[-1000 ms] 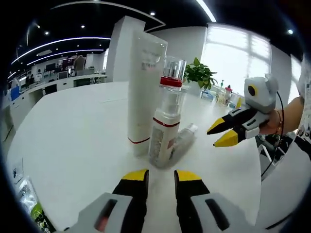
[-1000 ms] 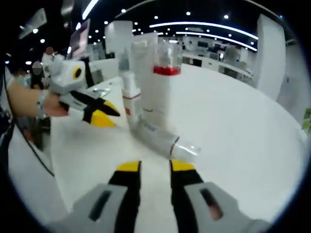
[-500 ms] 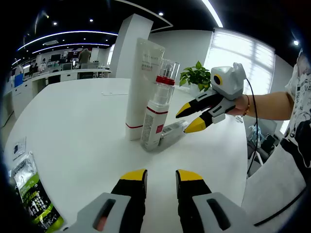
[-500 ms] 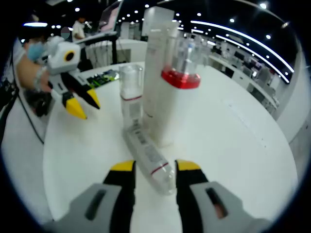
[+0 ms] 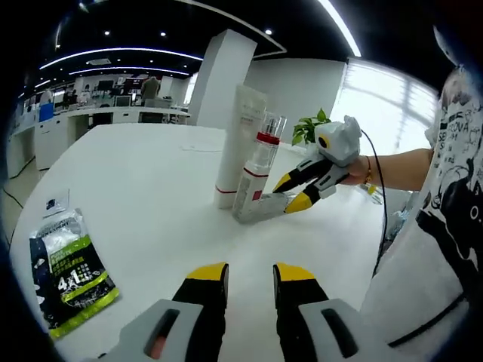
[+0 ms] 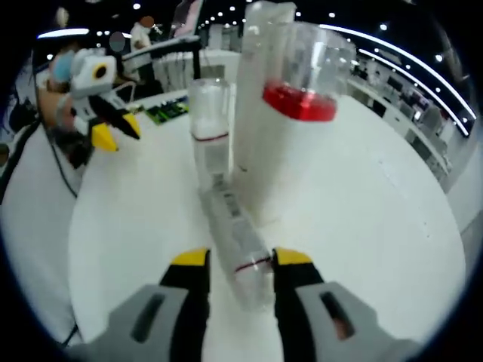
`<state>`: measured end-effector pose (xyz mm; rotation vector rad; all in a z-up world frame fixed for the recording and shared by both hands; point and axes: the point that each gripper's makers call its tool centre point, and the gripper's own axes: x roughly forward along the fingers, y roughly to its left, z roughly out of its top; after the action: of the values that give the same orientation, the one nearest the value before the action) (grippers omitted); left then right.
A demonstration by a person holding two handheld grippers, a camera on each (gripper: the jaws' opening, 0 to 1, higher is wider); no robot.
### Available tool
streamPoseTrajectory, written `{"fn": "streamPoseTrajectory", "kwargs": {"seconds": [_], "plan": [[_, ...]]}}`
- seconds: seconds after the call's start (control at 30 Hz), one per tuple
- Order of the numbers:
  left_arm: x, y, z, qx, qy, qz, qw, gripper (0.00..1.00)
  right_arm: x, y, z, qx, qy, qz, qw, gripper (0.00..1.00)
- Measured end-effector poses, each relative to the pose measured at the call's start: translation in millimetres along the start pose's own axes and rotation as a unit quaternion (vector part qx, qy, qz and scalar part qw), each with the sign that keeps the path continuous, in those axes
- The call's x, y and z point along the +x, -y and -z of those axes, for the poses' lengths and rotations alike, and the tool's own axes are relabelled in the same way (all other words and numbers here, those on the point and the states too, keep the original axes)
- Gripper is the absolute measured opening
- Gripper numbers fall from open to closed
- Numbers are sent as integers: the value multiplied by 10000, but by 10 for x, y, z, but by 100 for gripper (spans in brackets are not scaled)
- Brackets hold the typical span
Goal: Arrange the skincare products in the storage area until every visible bottle or jar stands upright without overlapping.
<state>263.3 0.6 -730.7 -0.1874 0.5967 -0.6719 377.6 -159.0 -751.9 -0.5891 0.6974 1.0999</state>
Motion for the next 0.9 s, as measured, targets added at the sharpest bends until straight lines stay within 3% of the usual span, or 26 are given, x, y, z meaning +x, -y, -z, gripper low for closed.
{"fn": "streamPoseTrajectory", "kwargs": {"seconds": [0.13, 0.3, 0.43, 0.63, 0.9], "plan": [[-23, -58, 51, -48, -23, -51, 10000, 24, 9, 36, 128, -184, -348, 27, 9992, 25], [-7, -101, -7, -129, 77, -50, 9999, 24, -16, 15, 145, -238, -371, -30, 9990, 22], [6, -127, -6, -79, 19, -31, 10000, 24, -62, -67, 241, -1067, -743, -60, 9915, 19], [-18, -178, 13, -58, -34, -7, 10000, 24, -74, -93, 276, -700, -659, -22, 9954, 18], [-46, -220, 74, -50, -171, 18, 9998, 23, -128, -241, 329, -511, -668, -72, 9964, 18]]}}
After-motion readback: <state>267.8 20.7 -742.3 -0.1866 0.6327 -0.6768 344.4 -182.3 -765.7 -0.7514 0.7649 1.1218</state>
